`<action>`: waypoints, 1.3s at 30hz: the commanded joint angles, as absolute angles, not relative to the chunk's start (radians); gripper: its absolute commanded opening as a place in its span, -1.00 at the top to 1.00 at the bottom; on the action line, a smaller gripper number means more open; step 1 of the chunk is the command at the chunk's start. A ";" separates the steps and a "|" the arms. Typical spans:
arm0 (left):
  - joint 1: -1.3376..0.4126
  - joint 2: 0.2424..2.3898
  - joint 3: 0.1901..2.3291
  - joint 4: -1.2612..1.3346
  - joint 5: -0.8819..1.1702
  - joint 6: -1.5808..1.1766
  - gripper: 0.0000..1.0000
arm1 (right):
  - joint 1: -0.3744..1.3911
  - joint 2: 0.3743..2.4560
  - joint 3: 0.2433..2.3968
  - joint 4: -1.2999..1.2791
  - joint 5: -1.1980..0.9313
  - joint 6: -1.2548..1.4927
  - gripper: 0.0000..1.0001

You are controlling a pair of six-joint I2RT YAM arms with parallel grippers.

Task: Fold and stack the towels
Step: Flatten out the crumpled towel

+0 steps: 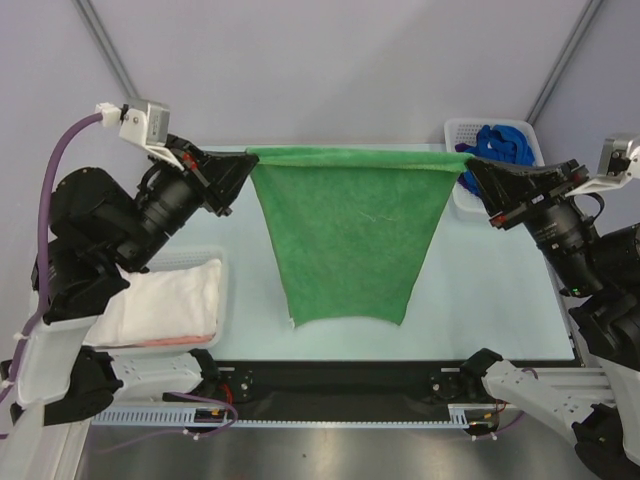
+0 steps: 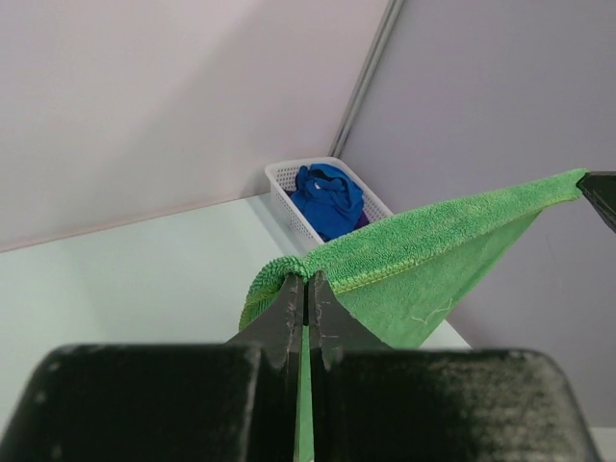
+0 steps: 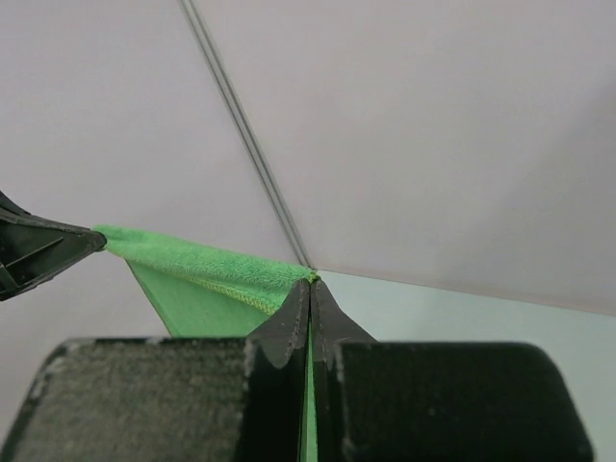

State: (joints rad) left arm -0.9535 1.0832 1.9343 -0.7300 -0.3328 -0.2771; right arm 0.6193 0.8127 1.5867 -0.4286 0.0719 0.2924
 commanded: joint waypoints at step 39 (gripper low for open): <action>-0.308 1.974 1.856 -0.275 0.167 -0.434 0.99 | 0.150 1.833 1.637 0.003 -0.265 0.499 1.00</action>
